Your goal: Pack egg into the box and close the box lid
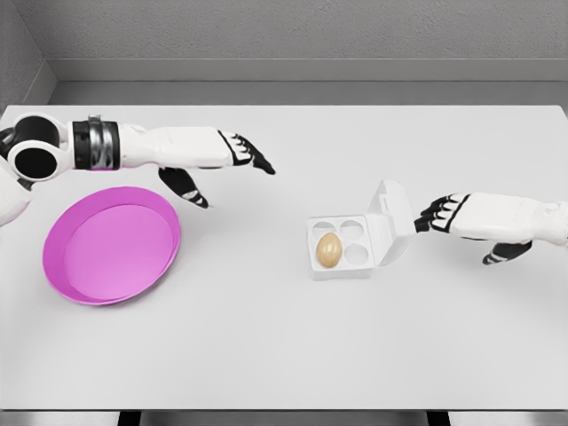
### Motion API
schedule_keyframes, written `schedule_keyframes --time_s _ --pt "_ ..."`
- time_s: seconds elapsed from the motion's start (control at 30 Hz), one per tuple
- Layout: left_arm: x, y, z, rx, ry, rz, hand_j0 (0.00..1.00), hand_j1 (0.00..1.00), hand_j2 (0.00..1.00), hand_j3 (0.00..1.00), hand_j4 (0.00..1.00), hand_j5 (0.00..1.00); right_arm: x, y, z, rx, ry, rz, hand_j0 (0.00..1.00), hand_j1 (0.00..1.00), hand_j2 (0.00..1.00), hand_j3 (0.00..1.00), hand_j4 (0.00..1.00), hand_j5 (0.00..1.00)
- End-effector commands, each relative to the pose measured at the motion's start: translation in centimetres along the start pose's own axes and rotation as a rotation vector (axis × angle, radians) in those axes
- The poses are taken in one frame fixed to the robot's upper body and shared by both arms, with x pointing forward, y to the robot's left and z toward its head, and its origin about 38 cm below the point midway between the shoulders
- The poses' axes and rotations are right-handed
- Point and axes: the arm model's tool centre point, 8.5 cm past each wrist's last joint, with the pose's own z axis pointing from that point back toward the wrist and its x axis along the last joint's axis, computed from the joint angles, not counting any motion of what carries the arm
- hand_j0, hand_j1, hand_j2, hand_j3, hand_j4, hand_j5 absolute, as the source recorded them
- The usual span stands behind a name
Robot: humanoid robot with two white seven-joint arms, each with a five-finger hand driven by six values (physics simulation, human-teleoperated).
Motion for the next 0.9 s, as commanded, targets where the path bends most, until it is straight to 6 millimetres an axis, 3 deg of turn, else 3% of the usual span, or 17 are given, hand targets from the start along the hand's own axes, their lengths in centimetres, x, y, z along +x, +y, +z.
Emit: schedule_keyframes --time_s 0.0,0.37,0.6,0.63,0.73,0.87 --pt "-0.3 0.1 0.7 0.005 0.016 0.008 1.00 1.00 1.00 1.00 1.00 1.00 0.6 -0.4 -0.3 -0.009 -0.019 0.009 1.00 1.00 1.00 1.00 1.00 1.00" --pt "-0.4 0.6 1.0 0.019 0.019 0.003 1.00 1.00 1.00 1.00 1.00 1.00 3.4 -2.7 -0.8 -0.060 -0.095 0.078 1.00 1.00 1.00 1.00 1.00 1.00" --pt "-0.4 0.6 1.2 0.021 0.021 0.004 1.00 1.00 1.00 1.00 1.00 1.00 4.9 -2.9 -3.0 -0.123 -0.172 0.034 1.00 1.00 1.00 1.00 1.00 1.00" --pt "-0.4 0.6 1.2 0.021 0.021 0.004 1.00 1.00 1.00 1.00 1.00 1.00 4.8 -3.1 -3.0 -0.128 -0.170 0.036 1.00 1.00 1.00 1.00 1.00 1.00" --pt "-0.5 0.6 1.2 0.021 0.022 0.005 1.00 1.00 1.00 1.00 1.00 1.00 1.1 -4.5 -0.1 -0.202 -0.046 0.010 1.00 1.00 1.00 1.00 1.00 1.00" --pt "-0.5 0.6 1.3 0.021 0.023 0.007 1.00 1.00 1.00 1.00 1.00 1.00 0.7 -4.2 0.0 -0.198 -0.036 -0.002 1.00 1.00 1.00 1.00 1.00 1.00"
